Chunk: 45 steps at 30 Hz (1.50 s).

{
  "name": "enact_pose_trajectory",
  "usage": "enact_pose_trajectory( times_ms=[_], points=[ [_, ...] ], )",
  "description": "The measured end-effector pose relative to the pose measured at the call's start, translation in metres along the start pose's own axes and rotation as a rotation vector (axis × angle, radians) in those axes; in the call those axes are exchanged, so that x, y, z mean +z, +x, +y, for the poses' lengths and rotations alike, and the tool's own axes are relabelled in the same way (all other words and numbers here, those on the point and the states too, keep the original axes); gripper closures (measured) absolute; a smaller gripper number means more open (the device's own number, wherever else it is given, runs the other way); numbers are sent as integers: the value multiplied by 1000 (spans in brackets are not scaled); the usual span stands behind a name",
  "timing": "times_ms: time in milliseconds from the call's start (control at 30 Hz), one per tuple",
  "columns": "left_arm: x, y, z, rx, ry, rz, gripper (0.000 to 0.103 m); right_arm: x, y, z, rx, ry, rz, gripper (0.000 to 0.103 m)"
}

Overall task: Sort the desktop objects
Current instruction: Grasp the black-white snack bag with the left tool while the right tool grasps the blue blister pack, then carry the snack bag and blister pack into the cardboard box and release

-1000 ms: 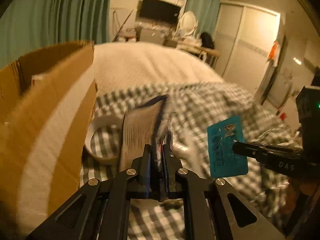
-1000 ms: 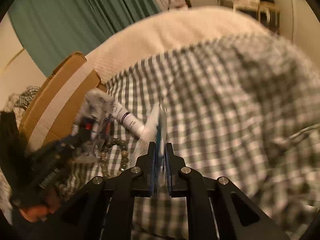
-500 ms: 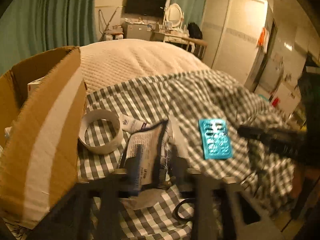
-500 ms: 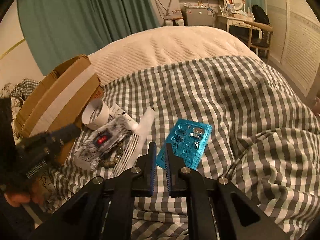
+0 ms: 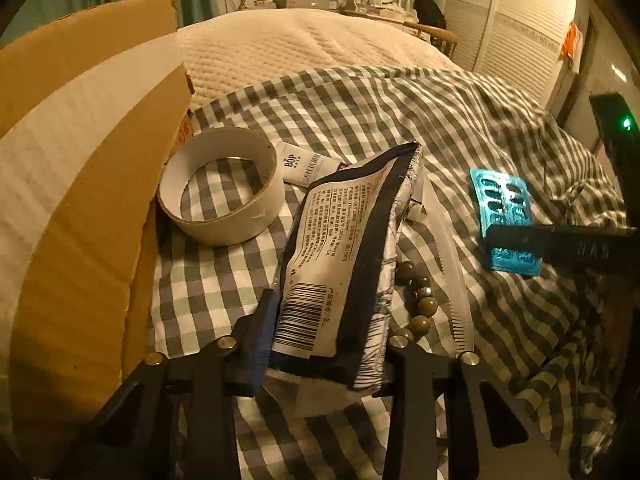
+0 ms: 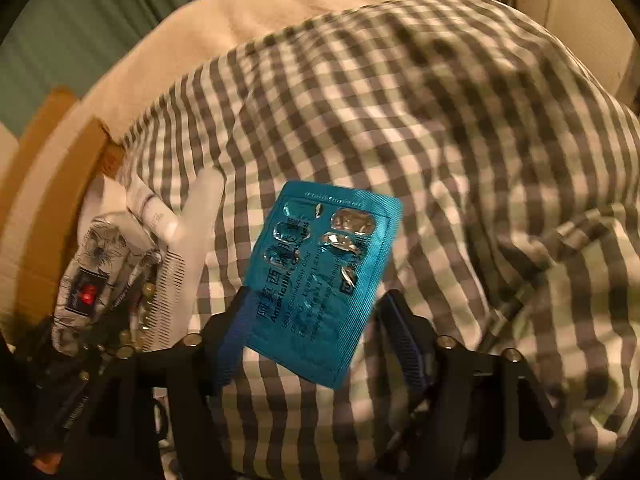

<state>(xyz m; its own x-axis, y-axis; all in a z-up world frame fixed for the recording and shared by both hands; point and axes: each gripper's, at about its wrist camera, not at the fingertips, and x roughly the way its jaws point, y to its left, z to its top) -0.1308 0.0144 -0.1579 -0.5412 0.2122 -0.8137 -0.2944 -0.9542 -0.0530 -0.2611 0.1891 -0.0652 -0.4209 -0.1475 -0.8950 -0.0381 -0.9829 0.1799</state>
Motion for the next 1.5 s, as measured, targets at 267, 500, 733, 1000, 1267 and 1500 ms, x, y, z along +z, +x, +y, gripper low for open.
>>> enact_pose_trajectory(
  times_ms=[267,500,733,1000,1267,1500],
  points=[
    [3,-15,-5,-7,-5,-46,74,6,8,12,-29,-11,-11,19],
    [4,-18,-2,-19,-17,-55,74,2,8,19,-95,-71,-28,35],
    [8,-35,-3,-59,-38,-101,74,-12,-23,4,-36,-24,-83,36],
    [17,-67,-16,-113,-15,-189,74,-21,-67,1,24,-8,-160,36],
    [32,-149,-2,-136,-53,-426,74,-29,-139,45,59,-113,-283,36],
    [36,-210,77,24,-240,-587,74,-4,-190,143,234,-297,-372,36]
  ],
)
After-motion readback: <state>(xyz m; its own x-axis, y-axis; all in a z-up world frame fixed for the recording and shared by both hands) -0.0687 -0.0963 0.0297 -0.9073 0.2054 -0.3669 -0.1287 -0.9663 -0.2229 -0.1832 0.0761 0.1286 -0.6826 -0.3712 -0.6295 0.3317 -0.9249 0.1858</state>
